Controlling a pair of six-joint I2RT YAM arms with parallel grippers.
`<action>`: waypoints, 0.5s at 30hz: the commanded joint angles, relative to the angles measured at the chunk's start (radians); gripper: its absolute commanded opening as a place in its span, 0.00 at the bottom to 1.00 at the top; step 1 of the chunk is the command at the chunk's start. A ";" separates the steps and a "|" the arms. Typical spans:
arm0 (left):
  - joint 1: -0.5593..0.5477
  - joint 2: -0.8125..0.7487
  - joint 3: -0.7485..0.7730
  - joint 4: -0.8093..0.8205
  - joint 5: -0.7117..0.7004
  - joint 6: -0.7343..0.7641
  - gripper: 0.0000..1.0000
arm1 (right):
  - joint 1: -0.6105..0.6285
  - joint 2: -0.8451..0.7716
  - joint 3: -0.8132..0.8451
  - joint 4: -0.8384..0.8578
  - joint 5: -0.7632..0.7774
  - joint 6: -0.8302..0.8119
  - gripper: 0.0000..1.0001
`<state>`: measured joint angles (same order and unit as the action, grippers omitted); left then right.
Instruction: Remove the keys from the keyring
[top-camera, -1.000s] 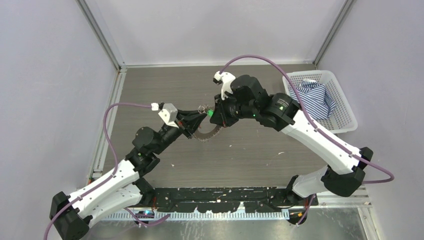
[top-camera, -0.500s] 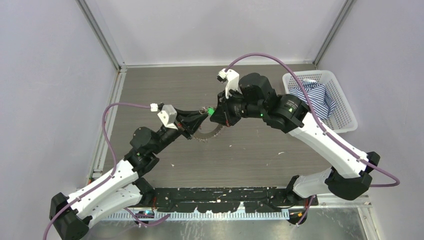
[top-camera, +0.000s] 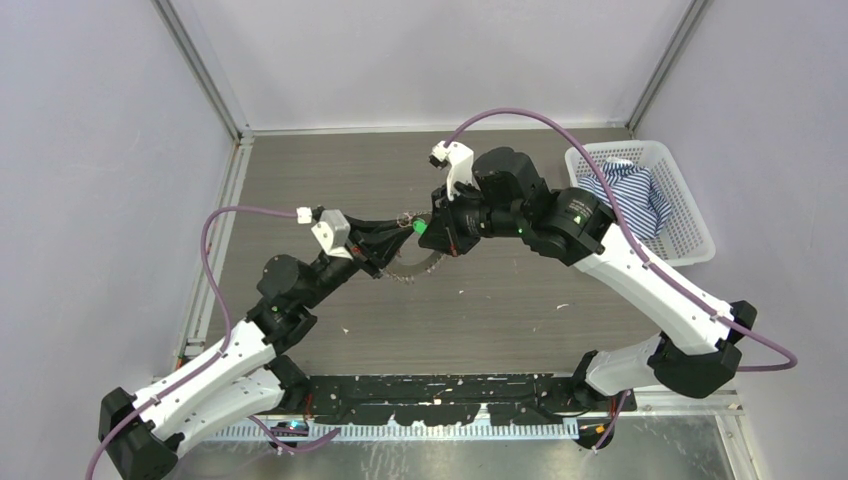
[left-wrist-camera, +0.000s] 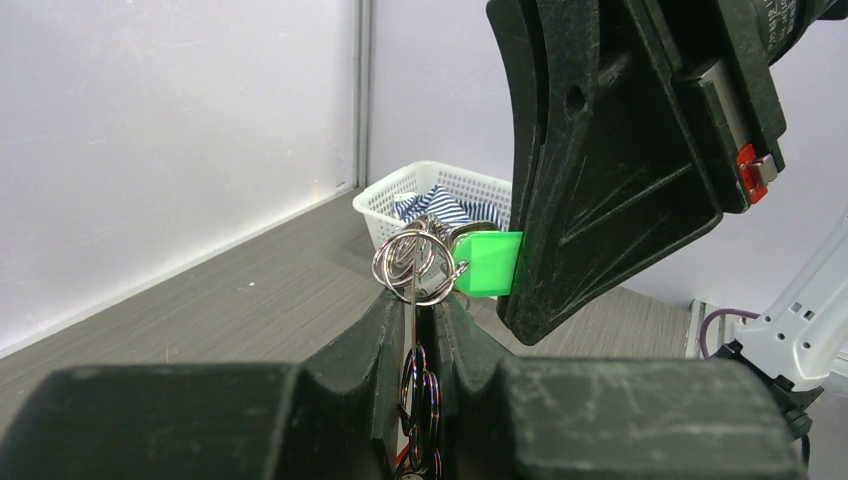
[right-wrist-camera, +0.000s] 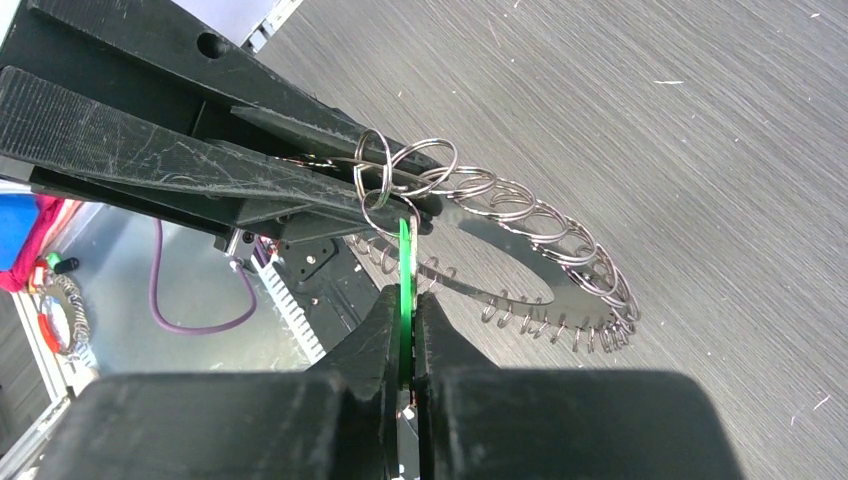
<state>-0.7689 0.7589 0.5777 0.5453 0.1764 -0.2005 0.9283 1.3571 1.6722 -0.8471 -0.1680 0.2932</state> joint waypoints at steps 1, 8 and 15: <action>0.005 -0.029 0.057 0.079 0.004 0.010 0.00 | 0.004 0.013 0.058 -0.003 0.011 0.003 0.01; 0.005 -0.007 0.052 0.073 -0.004 0.006 0.00 | 0.020 0.039 0.133 -0.035 -0.018 0.006 0.01; 0.005 0.001 0.058 0.062 -0.015 0.007 0.00 | 0.032 0.042 0.143 -0.055 0.010 0.001 0.01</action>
<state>-0.7689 0.7681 0.5831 0.5442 0.1761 -0.2005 0.9543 1.4033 1.7752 -0.8932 -0.1699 0.2943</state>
